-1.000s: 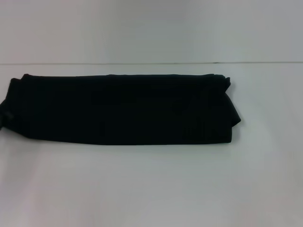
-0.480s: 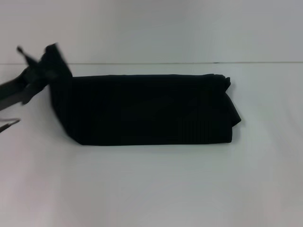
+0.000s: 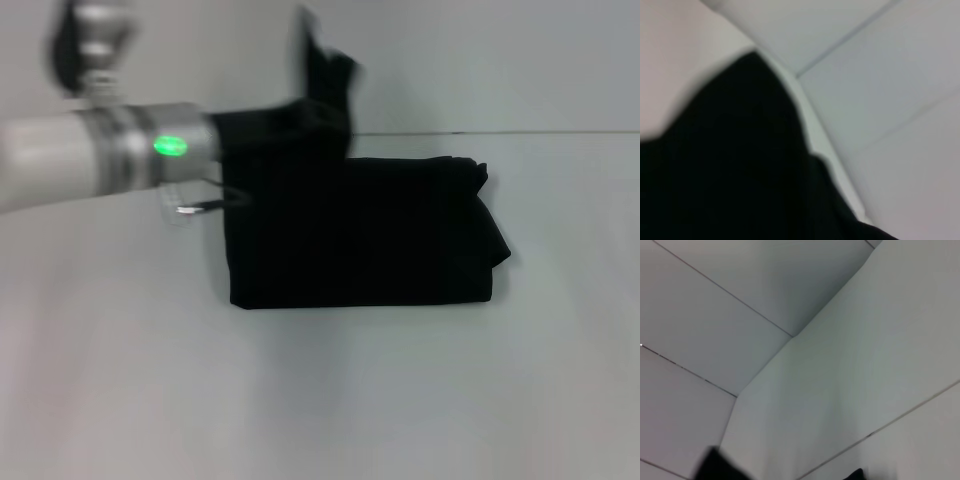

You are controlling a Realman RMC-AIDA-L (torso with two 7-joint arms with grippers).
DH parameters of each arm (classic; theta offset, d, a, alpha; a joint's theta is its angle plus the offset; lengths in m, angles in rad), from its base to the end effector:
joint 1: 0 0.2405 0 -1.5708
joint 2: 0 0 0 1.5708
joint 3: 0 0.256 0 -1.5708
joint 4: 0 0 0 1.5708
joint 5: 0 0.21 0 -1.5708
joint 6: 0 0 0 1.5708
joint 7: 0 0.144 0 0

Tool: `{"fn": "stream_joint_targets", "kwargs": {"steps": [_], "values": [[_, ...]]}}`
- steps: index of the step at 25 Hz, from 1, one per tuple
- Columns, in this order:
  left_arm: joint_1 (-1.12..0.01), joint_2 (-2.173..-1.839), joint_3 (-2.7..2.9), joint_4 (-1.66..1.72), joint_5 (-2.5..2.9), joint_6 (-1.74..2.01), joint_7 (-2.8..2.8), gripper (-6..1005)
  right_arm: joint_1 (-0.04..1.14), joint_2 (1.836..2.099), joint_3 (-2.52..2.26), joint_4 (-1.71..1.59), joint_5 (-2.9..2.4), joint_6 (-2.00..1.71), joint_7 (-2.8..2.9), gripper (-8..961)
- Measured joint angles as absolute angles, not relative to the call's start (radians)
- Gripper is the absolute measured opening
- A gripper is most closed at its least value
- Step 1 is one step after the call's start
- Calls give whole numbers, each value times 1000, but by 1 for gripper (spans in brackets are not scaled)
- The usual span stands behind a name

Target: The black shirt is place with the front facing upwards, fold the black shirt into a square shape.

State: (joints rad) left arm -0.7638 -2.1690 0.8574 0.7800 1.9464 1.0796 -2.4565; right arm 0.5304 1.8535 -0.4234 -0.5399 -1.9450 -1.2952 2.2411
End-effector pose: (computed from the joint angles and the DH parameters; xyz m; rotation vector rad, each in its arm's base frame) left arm -0.1588 0.4290 -0.0194 -2.1959 -1.6180 -0.8892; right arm 0.3394 0.3757 0.1254 -1.7697 1.6816 0.9859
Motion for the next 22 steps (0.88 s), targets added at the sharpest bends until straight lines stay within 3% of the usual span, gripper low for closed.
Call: {"fn": "stream_joint_targets", "kwargs": {"steps": [4,11,14,22], "values": [[-882,-2174,1101,617,1906,865,-2434,72,539,1860,-424,-536,-1945,-1295,2231,857],[-995,-2178,1439,477,1776,778,-2369,71,548,1860,-425,-516,-1945,-1291,2218,856],[-945,-2173,1488,578,1732,910,-2290,71,545,1857,-426,-516,-1945,-1291,2218,856],[-731,-2156,1138,756,1727,1181,-2211,395,538,1848,-482,-516,-1949,-1298,2237,857]]}}
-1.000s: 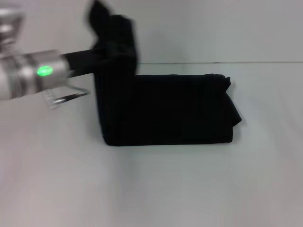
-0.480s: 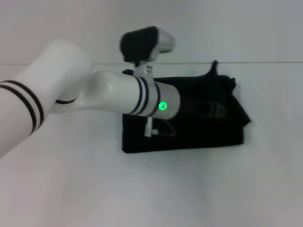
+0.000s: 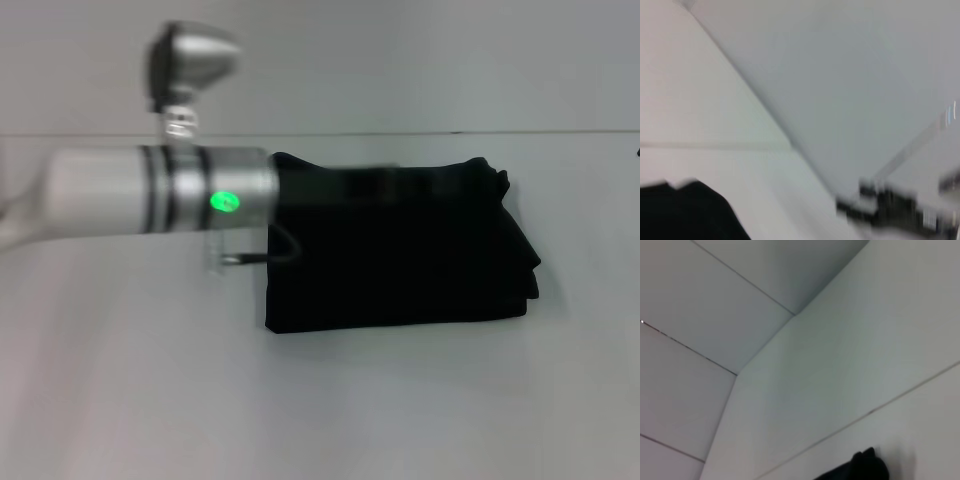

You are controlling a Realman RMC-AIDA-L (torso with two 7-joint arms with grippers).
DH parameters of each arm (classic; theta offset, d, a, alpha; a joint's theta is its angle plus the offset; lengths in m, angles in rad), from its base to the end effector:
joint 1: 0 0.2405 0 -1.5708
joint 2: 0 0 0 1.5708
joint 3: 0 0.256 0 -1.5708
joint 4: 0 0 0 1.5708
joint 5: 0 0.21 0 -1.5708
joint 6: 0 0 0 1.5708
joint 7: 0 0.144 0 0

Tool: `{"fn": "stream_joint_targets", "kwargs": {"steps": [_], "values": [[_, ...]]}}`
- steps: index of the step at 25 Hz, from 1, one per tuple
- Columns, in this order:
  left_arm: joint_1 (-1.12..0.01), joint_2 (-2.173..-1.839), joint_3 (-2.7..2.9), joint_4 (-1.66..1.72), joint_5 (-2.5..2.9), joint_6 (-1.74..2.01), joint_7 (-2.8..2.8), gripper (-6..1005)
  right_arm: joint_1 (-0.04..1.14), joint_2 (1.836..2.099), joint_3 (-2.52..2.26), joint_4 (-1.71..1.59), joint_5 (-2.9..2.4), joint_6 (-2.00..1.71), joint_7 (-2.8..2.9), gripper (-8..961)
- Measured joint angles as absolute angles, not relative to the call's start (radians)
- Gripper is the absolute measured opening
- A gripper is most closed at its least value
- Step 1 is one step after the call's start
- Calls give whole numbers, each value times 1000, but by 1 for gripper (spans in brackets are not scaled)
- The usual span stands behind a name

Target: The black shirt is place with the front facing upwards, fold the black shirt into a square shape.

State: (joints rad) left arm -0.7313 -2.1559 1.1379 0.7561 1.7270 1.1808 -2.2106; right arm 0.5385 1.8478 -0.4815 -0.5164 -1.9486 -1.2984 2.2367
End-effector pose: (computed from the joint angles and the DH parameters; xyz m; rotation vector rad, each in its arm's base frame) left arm -0.1290 0.3930 -0.0564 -2.6102 -1.3393 -0.8421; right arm 0.3360 0.3760 0.1138 -1.8321 1.7028 0.9292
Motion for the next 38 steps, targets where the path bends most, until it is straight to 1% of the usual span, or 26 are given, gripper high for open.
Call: {"fn": "stream_joint_targets", "kwargs": {"steps": [1,2,3,4,9,13,15,17,22,26,29,31,33,34,38], "values": [[-714,-2148,1069,751,1726,1220,-2216,445,538,1848,-482,-516,-1949,-1298,2237,857],[-700,-2139,1007,739,1726,1252,-2229,496,542,1839,-505,-518,-1959,-1304,2256,857],[-688,-2128,958,728,1728,1275,-2244,546,542,1839,-505,-518,-1959,-1304,2256,857],[-674,-2107,894,702,1733,1310,-2271,597,546,1835,-516,-520,-1970,-1310,2270,857],[-659,-2037,759,639,1809,1428,-2342,694,606,1803,-569,-534,-2098,-1363,2382,857],[-669,-2011,650,644,1954,1515,-2396,771,692,1770,-601,-542,-2242,-1398,2510,857],[-672,-2007,627,650,1984,1539,-2402,810,743,1755,-616,-551,-2321,-1414,2571,857],[-670,-2006,621,655,1996,1552,-2401,837,779,1755,-620,-573,-2371,-1434,2611,858],[-660,-2009,619,656,2012,1552,-2397,878,858,1777,-636,-604,-2425,-1504,2650,858],[-654,-2012,606,656,2012,1546,-2394,877,901,1807,-645,-584,-2418,-1552,2646,858],[-652,-2015,606,654,2012,1542,-2393,878,913,1843,-645,-570,-2388,-1564,2641,858],[-650,-2016,606,652,2010,1535,-2393,878,909,1878,-649,-565,-2384,-1533,2640,858],[-649,-2017,605,650,2008,1526,-2393,878,904,1897,-652,-547,-2395,-1471,2638,858],[-648,-2018,605,649,2007,1521,-2393,878,902,1902,-655,-532,-2402,-1442,2637,858],[-648,-2018,607,646,2010,1504,-2393,878,902,1899,-727,-446,-2427,-1316,2644,857]]}}
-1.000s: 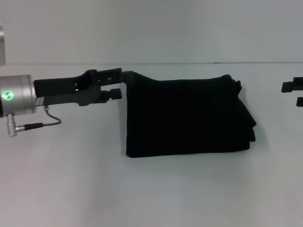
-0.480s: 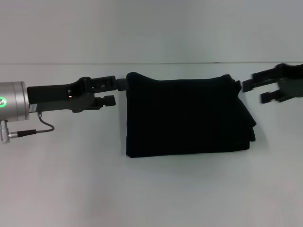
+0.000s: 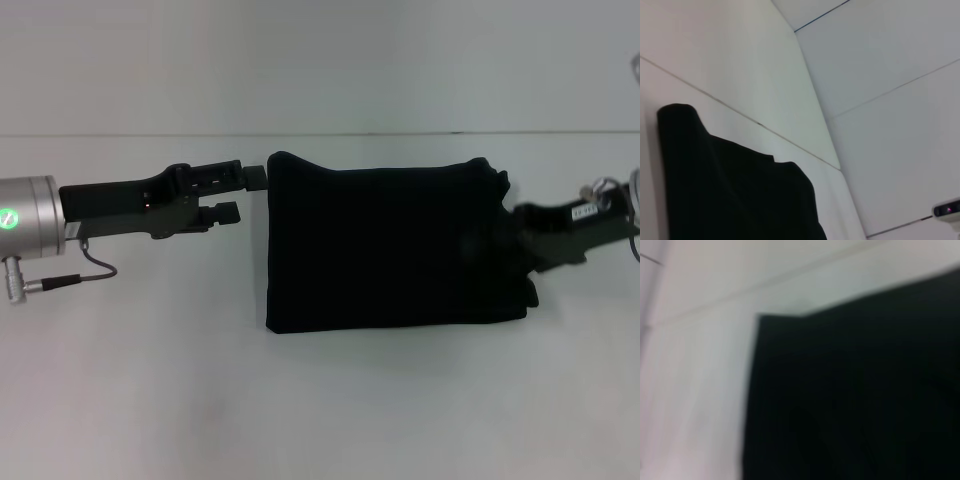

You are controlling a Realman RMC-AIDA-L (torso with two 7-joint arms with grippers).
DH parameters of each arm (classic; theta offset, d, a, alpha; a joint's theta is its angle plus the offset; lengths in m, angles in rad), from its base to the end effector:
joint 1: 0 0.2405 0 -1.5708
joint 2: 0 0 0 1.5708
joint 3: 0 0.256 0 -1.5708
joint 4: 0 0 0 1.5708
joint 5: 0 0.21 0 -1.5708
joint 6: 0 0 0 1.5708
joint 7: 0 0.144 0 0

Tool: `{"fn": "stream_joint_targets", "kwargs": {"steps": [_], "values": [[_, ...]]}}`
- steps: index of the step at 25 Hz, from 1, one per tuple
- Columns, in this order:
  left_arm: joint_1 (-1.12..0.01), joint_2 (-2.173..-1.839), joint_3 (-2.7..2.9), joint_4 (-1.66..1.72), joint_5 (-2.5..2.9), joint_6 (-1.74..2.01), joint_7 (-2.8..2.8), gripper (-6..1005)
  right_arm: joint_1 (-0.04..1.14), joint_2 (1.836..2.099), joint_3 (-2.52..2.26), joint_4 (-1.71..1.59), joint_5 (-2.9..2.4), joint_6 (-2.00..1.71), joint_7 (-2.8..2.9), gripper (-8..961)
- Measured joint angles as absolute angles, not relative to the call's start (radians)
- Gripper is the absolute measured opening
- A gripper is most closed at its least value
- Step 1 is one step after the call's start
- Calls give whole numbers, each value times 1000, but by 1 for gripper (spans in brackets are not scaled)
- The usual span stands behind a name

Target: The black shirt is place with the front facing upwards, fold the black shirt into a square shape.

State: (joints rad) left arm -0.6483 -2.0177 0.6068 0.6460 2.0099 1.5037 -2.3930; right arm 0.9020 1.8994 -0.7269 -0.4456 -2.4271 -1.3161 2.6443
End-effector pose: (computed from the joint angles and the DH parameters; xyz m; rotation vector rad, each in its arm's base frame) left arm -0.2414 0.3766 0.0331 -2.2471 -1.8586 -0.9106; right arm 0.2375 0.4225 0.0220 -2.1616 1.9265 0.1797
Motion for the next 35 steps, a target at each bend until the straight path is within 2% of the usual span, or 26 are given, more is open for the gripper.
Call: {"fn": "stream_joint_targets", "kwargs": {"steps": [5,10,11,12,13,15,17,26,35], "values": [[-652,-2017,614,644,2023,1490,-2393,877,891,1892,-756,-449,-2471,-1315,2660,857],[-654,-2014,617,643,2084,1506,-2420,878,817,1875,-647,-661,-2396,-1454,2654,857],[-655,-2015,621,632,2104,1507,-2437,878,802,1867,-618,-687,-2365,-1472,2652,857],[-654,-2020,628,595,2121,1497,-2459,878,782,1844,-581,-702,-2307,-1492,2648,857],[-654,-2020,628,595,2121,1497,-2459,877,782,1844,-581,-702,-2307,-1492,2648,857],[-652,-2027,633,539,2126,1463,-2480,876,768,1819,-567,-698,-2257,-1507,2648,856],[-651,-2033,641,511,2126,1438,-2492,875,760,1806,-566,-700,-2235,-1519,2648,856],[-648,-2060,674,452,2124,1325,-2511,872,758,1798,-569,-705,-2234,-1526,2635,856],[-654,-2069,675,410,2123,1212,-2537,873,759,1798,-567,-700,-2232,-1526,2635,857]]}}
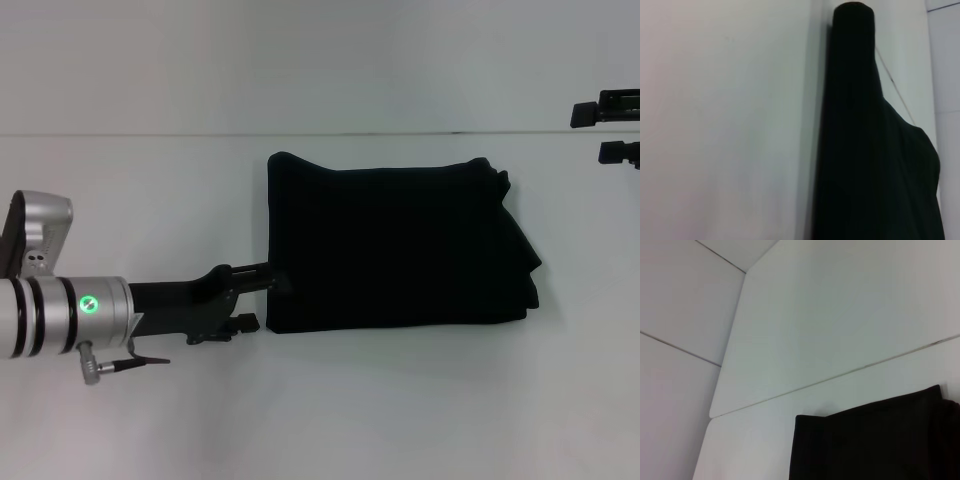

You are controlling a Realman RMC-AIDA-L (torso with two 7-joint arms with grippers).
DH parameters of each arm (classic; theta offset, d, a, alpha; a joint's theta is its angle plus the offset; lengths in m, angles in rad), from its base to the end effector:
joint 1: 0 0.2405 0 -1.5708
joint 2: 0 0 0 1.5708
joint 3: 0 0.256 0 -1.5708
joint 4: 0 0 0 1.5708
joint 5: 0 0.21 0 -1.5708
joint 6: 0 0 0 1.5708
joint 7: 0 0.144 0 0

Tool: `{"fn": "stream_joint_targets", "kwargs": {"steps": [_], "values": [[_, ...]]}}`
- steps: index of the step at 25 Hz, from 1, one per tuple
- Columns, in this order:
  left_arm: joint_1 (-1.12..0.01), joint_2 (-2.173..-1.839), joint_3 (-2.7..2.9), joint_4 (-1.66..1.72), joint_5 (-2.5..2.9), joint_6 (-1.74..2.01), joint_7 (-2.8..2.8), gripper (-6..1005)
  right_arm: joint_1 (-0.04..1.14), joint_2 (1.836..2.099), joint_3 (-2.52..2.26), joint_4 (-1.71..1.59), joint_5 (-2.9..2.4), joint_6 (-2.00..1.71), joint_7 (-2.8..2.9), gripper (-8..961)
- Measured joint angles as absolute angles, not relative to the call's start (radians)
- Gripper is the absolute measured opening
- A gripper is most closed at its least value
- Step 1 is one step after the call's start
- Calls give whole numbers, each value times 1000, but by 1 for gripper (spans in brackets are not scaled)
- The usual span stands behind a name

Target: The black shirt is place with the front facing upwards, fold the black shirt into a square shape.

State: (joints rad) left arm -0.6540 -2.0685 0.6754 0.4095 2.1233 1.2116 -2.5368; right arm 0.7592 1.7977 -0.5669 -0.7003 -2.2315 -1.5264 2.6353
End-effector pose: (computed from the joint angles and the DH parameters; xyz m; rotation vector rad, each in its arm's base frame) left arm -0.2799 0.3580 -0.0457 -1.8982 -2.2516 -0.6554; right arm 0.2455 0.4183 0.1326 -2.0932 1.8443 0.6053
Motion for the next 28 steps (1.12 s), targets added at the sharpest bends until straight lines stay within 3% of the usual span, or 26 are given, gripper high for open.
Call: {"fn": "stream_joint_targets", "kwargs": {"steps": [13,19,21,28], "values": [[-686,-2084,707,372,2128,1163,-2531,847,757,1798,-566,-701,-2227,-1526,2635,856],[-676,-2084,707,393,2127,1162,-2528,668,751,1796,-559,-701,-2227,-1529,2635,856],[-681,-2084,709,389,2132,1156,-2529,414,751,1795,-557,-701,-2227,-1532,2635,856],[-693,-2085,731,384,2147,1137,-2535,281,750,1794,-548,-701,-2227,-1535,2634,857]]}}
